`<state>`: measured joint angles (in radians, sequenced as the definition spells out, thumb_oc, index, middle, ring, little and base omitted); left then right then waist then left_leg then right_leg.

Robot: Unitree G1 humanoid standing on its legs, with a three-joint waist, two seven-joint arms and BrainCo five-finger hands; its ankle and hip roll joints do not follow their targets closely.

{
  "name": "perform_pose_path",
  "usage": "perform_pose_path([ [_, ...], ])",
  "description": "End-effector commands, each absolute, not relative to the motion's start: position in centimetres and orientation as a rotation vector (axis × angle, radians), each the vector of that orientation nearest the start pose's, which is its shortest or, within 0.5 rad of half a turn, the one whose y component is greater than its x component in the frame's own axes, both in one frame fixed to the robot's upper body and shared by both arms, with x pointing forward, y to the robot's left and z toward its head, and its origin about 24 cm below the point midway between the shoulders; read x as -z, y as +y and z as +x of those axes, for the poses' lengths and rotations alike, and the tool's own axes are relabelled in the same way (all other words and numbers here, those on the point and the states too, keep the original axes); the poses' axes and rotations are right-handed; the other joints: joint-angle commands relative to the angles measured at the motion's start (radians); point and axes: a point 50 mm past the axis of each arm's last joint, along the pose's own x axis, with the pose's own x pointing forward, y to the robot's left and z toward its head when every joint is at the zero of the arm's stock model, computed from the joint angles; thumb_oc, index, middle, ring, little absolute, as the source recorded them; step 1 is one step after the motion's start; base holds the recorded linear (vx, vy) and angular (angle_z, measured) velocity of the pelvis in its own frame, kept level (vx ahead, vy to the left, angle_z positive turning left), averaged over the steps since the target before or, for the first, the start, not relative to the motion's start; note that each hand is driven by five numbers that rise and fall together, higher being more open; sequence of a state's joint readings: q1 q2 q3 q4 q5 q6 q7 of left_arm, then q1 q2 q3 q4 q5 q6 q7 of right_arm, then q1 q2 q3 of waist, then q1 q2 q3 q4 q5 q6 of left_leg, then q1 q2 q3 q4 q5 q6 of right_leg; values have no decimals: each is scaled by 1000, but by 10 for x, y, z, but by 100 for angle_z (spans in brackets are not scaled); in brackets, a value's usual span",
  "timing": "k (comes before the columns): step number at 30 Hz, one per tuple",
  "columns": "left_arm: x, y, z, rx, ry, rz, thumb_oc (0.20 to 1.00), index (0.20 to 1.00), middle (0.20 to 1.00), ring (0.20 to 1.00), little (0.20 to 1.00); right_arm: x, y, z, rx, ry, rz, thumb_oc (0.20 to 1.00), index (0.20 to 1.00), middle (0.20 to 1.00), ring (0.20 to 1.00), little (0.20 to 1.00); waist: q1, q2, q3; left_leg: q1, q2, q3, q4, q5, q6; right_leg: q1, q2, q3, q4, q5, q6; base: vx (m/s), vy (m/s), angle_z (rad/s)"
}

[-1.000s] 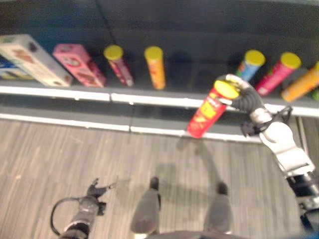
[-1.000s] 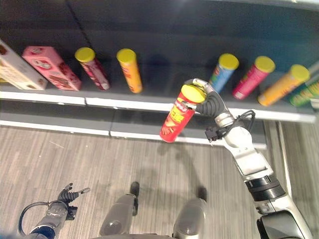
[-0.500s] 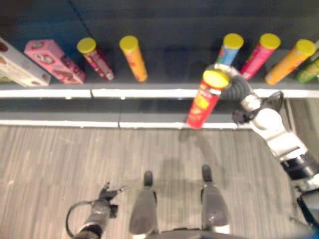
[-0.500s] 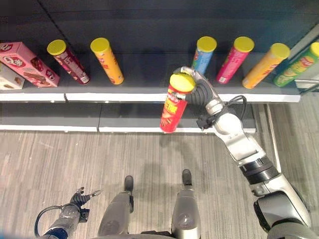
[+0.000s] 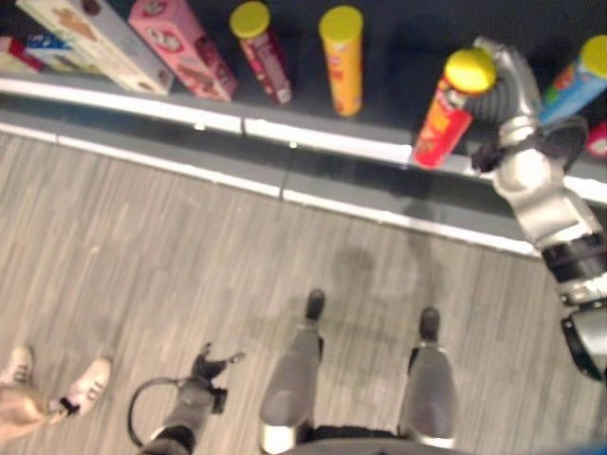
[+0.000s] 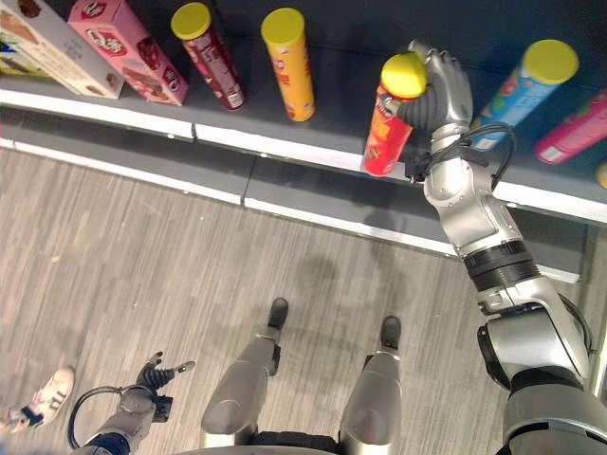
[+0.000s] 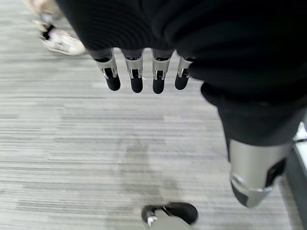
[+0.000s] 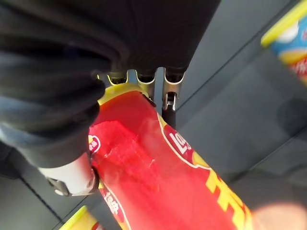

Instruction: Put the goods on the table back onto the shelves and tidy them up.

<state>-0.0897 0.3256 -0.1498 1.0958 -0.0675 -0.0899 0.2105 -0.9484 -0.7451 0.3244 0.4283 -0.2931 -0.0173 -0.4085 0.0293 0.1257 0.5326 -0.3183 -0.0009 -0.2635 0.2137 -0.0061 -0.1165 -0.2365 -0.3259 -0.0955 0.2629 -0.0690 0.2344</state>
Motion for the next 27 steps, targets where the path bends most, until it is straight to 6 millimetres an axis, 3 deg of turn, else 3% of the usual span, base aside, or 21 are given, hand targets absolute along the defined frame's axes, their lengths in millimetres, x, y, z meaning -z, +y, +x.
perform_pose_path([
  [1, 113, 289, 157, -288, 858, 490, 1000, 1000, 1000, 1000, 1000, -336, -212, 351, 551, -901, -962, 200, 200, 200, 200, 200, 16, -27, -53, -62, 79, -17, 95, -124, -53, -23, -56, 76, 54, -70, -15, 10, -7, 18],
  [7, 110, 279, 168, -244, 805, 492, 1000, 1000, 1000, 1000, 1000, -358, -226, 348, 681, -931, -983, 200, 200, 200, 200, 200, 26, 12, -29, -89, 71, -19, 94, -115, -53, -44, -68, 69, 59, -70, -12, 7, -12, 7],
  [13, 108, 272, 175, -227, 777, 488, 1000, 1000, 1000, 1000, 1000, -367, -237, 343, 764, -938, -996, 200, 200, 200, 200, 200, 27, 28, -17, -104, 71, -19, 87, -109, -55, -58, -71, 66, 59, -72, -9, 5, -3, 0],
  [27, 106, 267, 184, -224, 757, 489, 1000, 1000, 1000, 1000, 1000, -361, -234, 351, 763, -908, -972, 200, 200, 200, 200, 200, 28, 36, -13, -119, 73, -14, 86, -109, -54, -71, -76, 63, 64, -77, -6, 0, 0, 0],
])
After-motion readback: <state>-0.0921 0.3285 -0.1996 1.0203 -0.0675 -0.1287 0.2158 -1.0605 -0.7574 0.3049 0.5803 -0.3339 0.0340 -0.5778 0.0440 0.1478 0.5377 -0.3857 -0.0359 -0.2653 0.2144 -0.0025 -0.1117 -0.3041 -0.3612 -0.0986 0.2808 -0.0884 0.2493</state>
